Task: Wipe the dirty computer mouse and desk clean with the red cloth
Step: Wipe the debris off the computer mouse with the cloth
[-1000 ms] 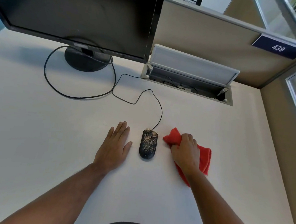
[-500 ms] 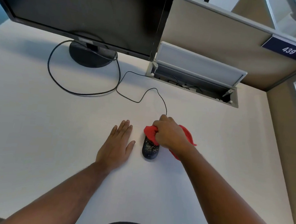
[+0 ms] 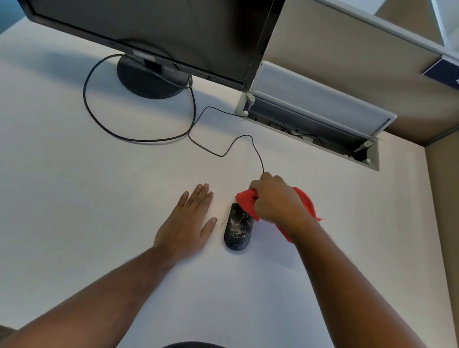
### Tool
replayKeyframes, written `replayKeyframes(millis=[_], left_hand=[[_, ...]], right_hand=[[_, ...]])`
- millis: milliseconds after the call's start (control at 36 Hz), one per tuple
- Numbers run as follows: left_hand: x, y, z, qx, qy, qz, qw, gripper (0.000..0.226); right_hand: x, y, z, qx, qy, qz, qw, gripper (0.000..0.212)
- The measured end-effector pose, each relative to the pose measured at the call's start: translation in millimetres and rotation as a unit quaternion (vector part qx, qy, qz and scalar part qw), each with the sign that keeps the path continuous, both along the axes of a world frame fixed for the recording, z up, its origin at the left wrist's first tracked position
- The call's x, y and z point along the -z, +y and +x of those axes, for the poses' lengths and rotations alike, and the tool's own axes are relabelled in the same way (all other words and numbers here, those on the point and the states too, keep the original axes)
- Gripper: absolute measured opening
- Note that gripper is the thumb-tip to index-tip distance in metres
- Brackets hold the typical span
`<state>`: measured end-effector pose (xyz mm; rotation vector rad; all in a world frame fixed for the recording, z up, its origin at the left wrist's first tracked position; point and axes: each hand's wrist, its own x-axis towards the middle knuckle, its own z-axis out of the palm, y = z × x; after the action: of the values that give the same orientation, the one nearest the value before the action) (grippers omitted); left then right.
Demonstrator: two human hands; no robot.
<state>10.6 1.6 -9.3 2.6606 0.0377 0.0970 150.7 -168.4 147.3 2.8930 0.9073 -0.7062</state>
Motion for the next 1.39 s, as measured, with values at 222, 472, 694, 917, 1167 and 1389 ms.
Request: replayKeyframes(millis=[222,472,694,917,1167,1389], left_hand=[[-2.3,-1.4,-0.4,0.0,-0.017,-0.006,1.0,0.06],[-5.3,-0.9,-1.0,0.001,-0.013,-0.013,1.0,0.061],[-5.7,-0.2,-0.4,0.006,0.002,-0.007,1.0,0.062],[-7.7,-0.2,-1.3,0.008,0.003,-0.009,1.0,0.063],[-11.9,1.8,-0.4,0.088,0.026,-0.012,0.996,0.1],[-30.8,-9.1,29.1,0.156,0.092,-0.023,0.983,0.148]], right_hand=[[4.5,29.3,-29.5,-0.09,0.103,-0.015,0.99,0.039],[-0.5,-4.6,8.1,-0.008,-0.021,-0.085,0.996,0.035],[5.4,-10.5,12.3,0.026,0.055,0.034,0.998,0.029],[12.1,-1.0,0.9,-0.036,0.039,-0.028,0.998,0.031],[11.2,-39.6,11.9,0.092,0.017,0.037,0.995,0.034],[24.9,-55.3,-4.7,0.129,0.081,0.137,0.979,0.053]])
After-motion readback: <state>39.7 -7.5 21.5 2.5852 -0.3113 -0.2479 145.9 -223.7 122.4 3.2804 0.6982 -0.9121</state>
